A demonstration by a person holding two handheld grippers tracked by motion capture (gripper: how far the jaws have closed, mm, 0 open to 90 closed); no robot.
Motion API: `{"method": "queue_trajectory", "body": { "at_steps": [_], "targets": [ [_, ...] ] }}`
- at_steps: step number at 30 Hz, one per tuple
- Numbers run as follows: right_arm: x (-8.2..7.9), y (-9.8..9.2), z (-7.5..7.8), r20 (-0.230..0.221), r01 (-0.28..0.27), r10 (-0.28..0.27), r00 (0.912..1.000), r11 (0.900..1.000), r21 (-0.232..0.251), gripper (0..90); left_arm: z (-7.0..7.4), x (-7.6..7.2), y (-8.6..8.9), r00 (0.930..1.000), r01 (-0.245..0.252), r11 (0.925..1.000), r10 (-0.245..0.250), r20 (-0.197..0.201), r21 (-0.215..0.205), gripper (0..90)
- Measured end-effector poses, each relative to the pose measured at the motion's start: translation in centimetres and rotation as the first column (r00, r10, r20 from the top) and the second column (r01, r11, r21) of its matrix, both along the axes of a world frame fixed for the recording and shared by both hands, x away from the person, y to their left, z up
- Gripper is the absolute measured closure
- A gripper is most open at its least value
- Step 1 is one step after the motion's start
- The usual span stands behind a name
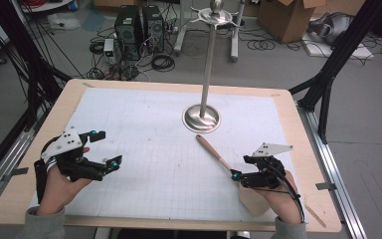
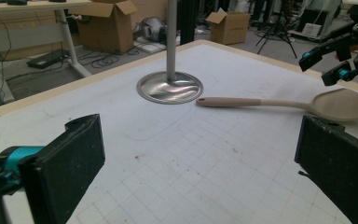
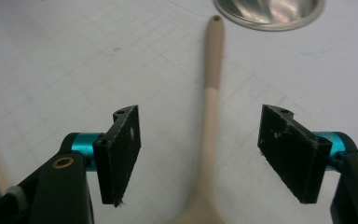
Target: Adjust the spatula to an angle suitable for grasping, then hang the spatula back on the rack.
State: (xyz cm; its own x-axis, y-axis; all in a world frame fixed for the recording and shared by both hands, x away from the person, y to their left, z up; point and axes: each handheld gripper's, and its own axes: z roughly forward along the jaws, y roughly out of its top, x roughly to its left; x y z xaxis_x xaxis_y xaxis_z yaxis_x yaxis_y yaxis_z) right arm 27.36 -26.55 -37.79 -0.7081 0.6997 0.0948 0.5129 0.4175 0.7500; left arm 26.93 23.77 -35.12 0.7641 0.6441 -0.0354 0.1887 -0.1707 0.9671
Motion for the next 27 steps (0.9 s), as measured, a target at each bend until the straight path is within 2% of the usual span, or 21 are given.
{"method": "queue_trajectory", "body": {
  "at_steps": [2,5,9,11,15,16,27],
  "targets": [
    [0.1,0.0,0.1,-0.009,-0.007,0.007,0.9999,1.0,-0.012,28.9,0.0,-0.1,0.2,1.0,-0.005,1.0,0.005,0.002,0.001,1.9],
    [0.2,-0.1,0.4,-0.001,0.0,0.0,1.0,1.0,0.012,28.9,0.0,-0.1,0.3,1.0,-0.009,1.0,0.009,0.001,0.004,1.9],
    [0.2,0.0,0.7,0.026,0.025,-0.025,0.9994,1.0,0.005,28.9,0.2,-0.4,0.5,0.9999,-0.007,1.0,0.007,0.01,0.0,1.9],
    [0.3,0.0,0.5,0.029,0.041,-0.041,0.9987,0.999,-0.018,28.9,0.3,-0.4,0.7,0.9999,-0.011,0.9999,0.011,0.012,-0.004,1.9],
    [0.4,-0.2,0.2,0.019,0.061,-0.06,0.998,0.998,-0.02,28.9,0.3,-0.5,0.8,0.9999,-0.009,0.9999,0.009,0.012,-0.009,1.9],
    [0.6,-0.3,-0.1,0.019,0.068,-0.068,0.9975,0.997,-0.034,28.9,0.4,-0.6,0.7,0.9999,-0.008,0.9999,0.008,0.014,-0.013,1.9],
    [1.0,-0.2,-0.8,0.019,0.083,-0.082,0.9965,0.995,-0.056,29.0,0.5,-0.4,0.7,0.9998,-0.006,0.9999,0.006,0.017,-0.01,1.9]
  ]
}}
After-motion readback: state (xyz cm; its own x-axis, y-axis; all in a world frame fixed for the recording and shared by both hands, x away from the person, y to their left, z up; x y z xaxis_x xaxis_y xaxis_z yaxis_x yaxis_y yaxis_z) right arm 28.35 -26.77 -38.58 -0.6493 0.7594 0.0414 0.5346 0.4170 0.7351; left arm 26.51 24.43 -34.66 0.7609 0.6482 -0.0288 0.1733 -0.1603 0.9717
